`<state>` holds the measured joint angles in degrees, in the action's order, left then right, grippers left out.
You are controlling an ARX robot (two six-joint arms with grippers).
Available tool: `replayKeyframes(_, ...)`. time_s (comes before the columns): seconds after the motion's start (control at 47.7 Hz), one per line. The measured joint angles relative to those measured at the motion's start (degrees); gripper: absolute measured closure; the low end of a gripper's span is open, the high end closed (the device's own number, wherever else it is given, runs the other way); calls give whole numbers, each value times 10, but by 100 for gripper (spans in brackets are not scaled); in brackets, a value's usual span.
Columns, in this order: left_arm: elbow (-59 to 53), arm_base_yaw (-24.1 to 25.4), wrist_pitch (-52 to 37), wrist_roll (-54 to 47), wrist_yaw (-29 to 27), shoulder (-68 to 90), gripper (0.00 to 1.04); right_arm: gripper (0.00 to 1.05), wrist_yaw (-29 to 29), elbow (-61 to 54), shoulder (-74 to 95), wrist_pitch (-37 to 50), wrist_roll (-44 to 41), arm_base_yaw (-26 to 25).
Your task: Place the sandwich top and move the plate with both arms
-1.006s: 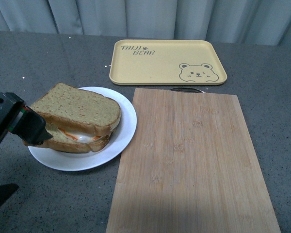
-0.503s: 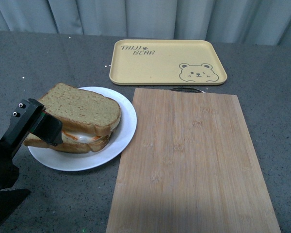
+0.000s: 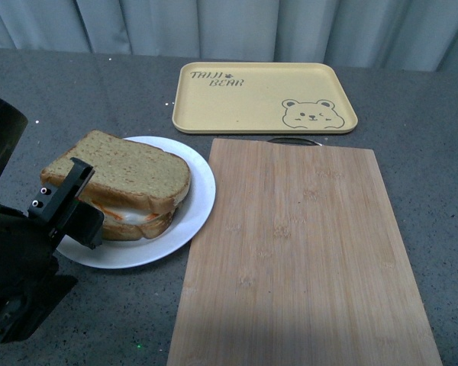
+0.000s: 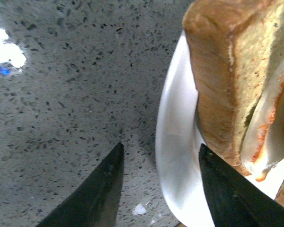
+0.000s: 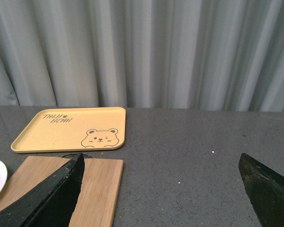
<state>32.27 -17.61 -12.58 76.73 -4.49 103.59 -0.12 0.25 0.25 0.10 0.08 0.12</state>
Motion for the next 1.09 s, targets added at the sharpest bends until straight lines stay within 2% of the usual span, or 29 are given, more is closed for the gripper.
replayKeyframes(0.147, 18, 1, 5, 24, 16, 17, 83, 9, 0, 0, 0, 0, 0, 0)
replayKeyframes(0.314, 21, 10, -8, 37, 19, 16, 94, 9, 0, 0, 0, 0, 0, 0)
replayKeyframes(0.461, 10, 21, -30, 42, 34, 11, 98, 9, 0, 0, 0, 0, 0, 0)
replayKeyframes(0.671, -37, 42, -117, 48, 66, -4, 100, 9, 0, 0, 0, 0, 0, 0)
replayKeyframes(0.901, -118, 55, -273, 73, 92, -8, 101, 9, 0, 0, 0, 0, 0, 0)
replayKeyframes(1.09, -163, 58, -400, 77, 90, -9, 101, 9, 0, 0, 0, 0, 0, 0)
